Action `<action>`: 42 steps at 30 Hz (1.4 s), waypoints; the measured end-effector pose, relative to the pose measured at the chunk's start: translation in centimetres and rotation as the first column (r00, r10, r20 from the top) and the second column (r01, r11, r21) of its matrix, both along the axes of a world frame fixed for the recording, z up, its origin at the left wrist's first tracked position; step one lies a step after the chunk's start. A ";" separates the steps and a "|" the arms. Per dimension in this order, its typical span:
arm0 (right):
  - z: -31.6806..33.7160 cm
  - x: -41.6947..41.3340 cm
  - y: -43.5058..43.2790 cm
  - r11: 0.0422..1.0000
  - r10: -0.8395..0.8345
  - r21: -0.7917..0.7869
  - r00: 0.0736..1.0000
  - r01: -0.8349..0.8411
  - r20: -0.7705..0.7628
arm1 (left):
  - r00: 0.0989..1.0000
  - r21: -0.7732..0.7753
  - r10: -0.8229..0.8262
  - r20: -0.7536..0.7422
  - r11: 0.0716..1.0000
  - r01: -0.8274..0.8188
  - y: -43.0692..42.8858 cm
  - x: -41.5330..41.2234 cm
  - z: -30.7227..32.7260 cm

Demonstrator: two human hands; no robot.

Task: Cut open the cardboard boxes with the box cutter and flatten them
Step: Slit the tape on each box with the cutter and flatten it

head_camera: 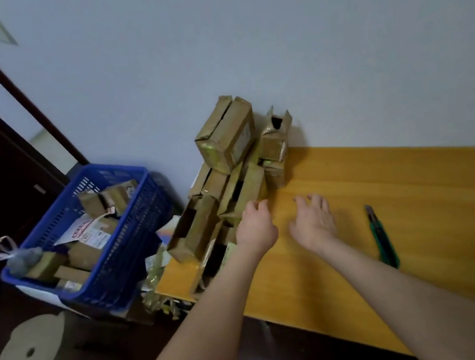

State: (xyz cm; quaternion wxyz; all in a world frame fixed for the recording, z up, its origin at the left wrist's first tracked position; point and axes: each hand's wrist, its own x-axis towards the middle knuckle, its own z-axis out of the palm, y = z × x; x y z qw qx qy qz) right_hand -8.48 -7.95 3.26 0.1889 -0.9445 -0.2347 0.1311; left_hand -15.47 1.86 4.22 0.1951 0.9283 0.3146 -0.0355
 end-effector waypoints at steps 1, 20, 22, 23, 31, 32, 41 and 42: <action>-0.1 -0.1 1.0 1.000 0.006 -0.001 1.000 -0.006 -0.005 | 1.000 -0.005 0.018 0.015 1.000 -0.018 1.0 -0.2 -0.1; 1.7 8.9 20.6 0.951 -0.070 0.284 0.981 0.120 -0.180 | 0.872 -0.126 0.329 0.363 0.944 -0.304 22.1 7.4 1.9; 2.2 9.6 22.4 0.923 -0.097 0.335 0.959 0.186 -0.266 | 0.874 -0.172 0.326 0.360 0.944 -0.281 24.3 8.8 2.3; 2.5 9.8 23.3 0.915 -0.108 0.343 0.947 0.214 -0.303 | 0.887 -0.202 0.313 0.338 0.945 -0.257 25.4 9.6 2.3; 3.4 9.4 26.6 0.575 -0.025 0.545 0.678 0.611 -0.734 | 0.840 -0.504 0.392 0.374 0.847 -0.171 29.1 13.1 2.0; 3.8 9.2 26.6 0.514 -0.024 0.558 0.661 0.652 -0.750 | 0.806 -0.507 0.405 0.432 0.848 -0.154 29.0 13.0 2.4; 9.2 9.9 20.5 0.166 -0.140 0.700 0.719 0.695 -0.681 | 0.650 -0.542 0.308 0.695 0.819 0.191 22.7 14.6 9.5; 9.8 10.1 19.2 0.130 -0.161 0.705 0.717 0.697 -0.678 | 0.653 -0.530 0.269 0.708 0.814 0.239 21.5 14.7 10.0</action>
